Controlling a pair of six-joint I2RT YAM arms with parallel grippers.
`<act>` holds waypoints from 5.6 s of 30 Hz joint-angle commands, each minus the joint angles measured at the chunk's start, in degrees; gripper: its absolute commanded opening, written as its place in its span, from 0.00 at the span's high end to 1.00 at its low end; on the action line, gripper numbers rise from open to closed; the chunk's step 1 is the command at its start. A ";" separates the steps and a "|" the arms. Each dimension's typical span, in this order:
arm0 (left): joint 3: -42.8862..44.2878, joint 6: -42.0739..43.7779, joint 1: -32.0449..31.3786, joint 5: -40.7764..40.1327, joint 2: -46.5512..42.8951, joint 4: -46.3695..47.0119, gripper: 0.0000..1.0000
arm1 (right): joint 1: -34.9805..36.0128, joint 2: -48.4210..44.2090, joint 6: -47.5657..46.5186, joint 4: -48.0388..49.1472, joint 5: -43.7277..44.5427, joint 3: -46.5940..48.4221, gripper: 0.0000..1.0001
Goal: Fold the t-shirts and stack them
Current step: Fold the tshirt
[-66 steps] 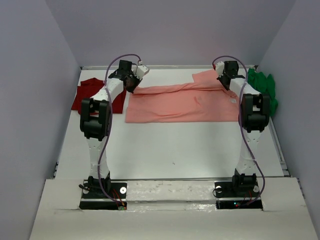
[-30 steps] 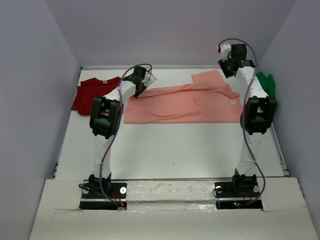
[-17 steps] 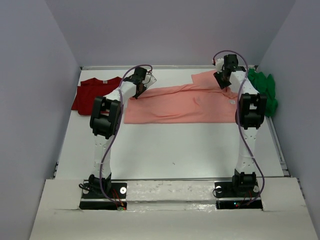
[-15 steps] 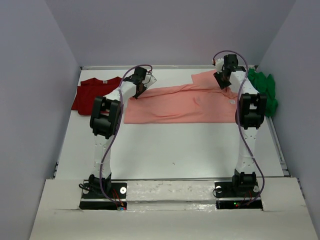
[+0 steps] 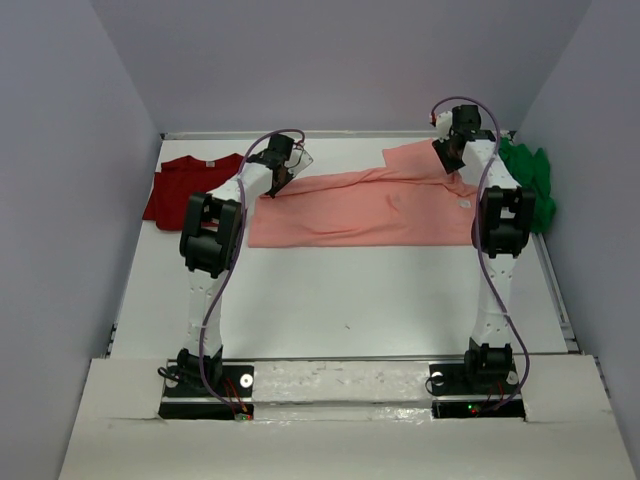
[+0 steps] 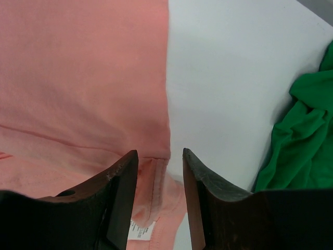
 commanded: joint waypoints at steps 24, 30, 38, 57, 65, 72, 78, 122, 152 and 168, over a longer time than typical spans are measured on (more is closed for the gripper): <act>-1.98 1.66 -0.22 -1.16 -2.50 -0.39 1.00 | -1.20 -0.28 -0.87 1.54 1.63 -0.20 1.00; -2.42 1.58 -0.22 -1.33 -2.59 -0.30 1.00 | -1.20 0.24 -1.84 1.46 0.85 4.44 1.00; -2.24 1.40 -0.40 -1.60 -2.32 -0.30 1.00 | -1.20 -1.60 -3.95 1.01 -2.32 7.89 1.00; -2.15 1.22 -1.19 -2.65 -2.24 -0.48 1.00 | -1.20 -11.44 -6.14 11.90 -6.54 -1.16 1.00; -2.42 1.40 -1.19 -2.74 -2.41 -0.65 1.00 | -0.68 -14.08 -8.95 13.85 -4.87 -6.61 1.00; -2.59 1.40 -1.36 -2.65 -2.59 -0.57 1.00 | -0.68 -15.32 -10.28 15.69 -3.99 -11.36 1.00; -2.51 1.57 -1.36 -2.83 -2.41 -0.65 1.00 | -0.68 -15.93 -9.66 15.69 -4.25 -12.24 1.00; -3.38 3.68 -0.75 -12.05 -3.38 7.51 1.00 | 1.43 -13.38 -8.43 5.67 -6.19 -22.70 1.00; -13.84 18.10 -1.45 -28.32 -5.31 28.87 1.00 | 1.43 -7.23 -11.07 14.55 12.09 -10.75 1.00; -12.26 19.68 -1.54 -29.72 -3.38 31.86 1.00 | 1.43 -2.75 -13.26 20.95 11.57 -3.63 1.00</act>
